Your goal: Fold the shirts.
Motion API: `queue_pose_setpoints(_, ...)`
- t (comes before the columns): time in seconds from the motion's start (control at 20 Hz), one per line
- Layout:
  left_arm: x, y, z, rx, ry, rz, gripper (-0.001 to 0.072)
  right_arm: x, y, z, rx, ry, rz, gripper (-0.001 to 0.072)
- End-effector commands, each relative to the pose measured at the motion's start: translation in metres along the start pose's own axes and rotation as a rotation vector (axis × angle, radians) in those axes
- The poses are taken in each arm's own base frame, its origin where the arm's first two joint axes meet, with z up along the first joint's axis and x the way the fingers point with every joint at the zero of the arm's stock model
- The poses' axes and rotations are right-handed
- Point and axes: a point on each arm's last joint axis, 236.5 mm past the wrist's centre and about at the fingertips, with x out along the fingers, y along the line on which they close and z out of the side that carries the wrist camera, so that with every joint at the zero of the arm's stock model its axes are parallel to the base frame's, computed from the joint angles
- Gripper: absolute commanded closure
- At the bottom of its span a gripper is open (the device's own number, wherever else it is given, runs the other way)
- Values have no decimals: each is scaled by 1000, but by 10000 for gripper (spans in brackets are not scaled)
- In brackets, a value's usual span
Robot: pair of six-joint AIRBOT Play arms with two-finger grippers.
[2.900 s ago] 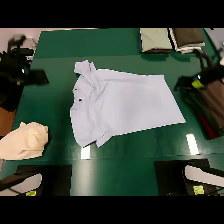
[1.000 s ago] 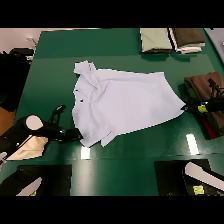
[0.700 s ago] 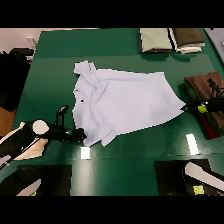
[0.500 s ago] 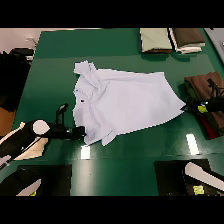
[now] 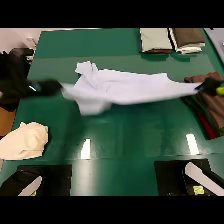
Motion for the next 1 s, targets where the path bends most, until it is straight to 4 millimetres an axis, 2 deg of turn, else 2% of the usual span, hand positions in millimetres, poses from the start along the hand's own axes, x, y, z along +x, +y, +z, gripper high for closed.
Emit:
queue_pose_setpoints(0.0,-134,-33,114,190,-355,61,686,-96,60,60,-170,-300,-10,696)
queue_pose_setpoints(0.1,-213,-69,151,256,-546,17,686,-155,95,79,-267,-460,-31,695)
queue_pose_setpoints(0.2,-279,-95,166,292,-689,-17,687,-205,126,84,-336,-581,-44,696)
queue_pose_setpoints(0.3,-327,-112,172,317,-803,-43,687,-240,149,85,-377,-665,-50,696)
queue_pose_setpoints(0.4,-357,-122,173,337,-869,-57,688,-267,167,84,-412,-717,-55,697)
queue_pose_setpoints(0.5,-362,-124,172,353,-880,-53,687,-287,181,83,-441,-742,-56,698)
queue_pose_setpoints(0.6,-344,-113,172,349,-833,-17,687,-300,191,85,-460,-743,-54,698)
queue_pose_setpoints(0.65,-326,-102,171,342,-786,16,687,-303,193,87,-467,-739,-54,698)
queue_pose_setpoints(0.75,-264,-66,162,317,-617,113,686,-296,188,97,-440,-710,-43,698)
queue_pose_setpoints(0.85,-187,-30,143,287,-410,179,686,-264,167,105,-383,-619,-30,698)
queue_pose_setpoints(0.95,-107,2,121,255,-221,217,686,-210,131,109,-291,-477,-10,698)
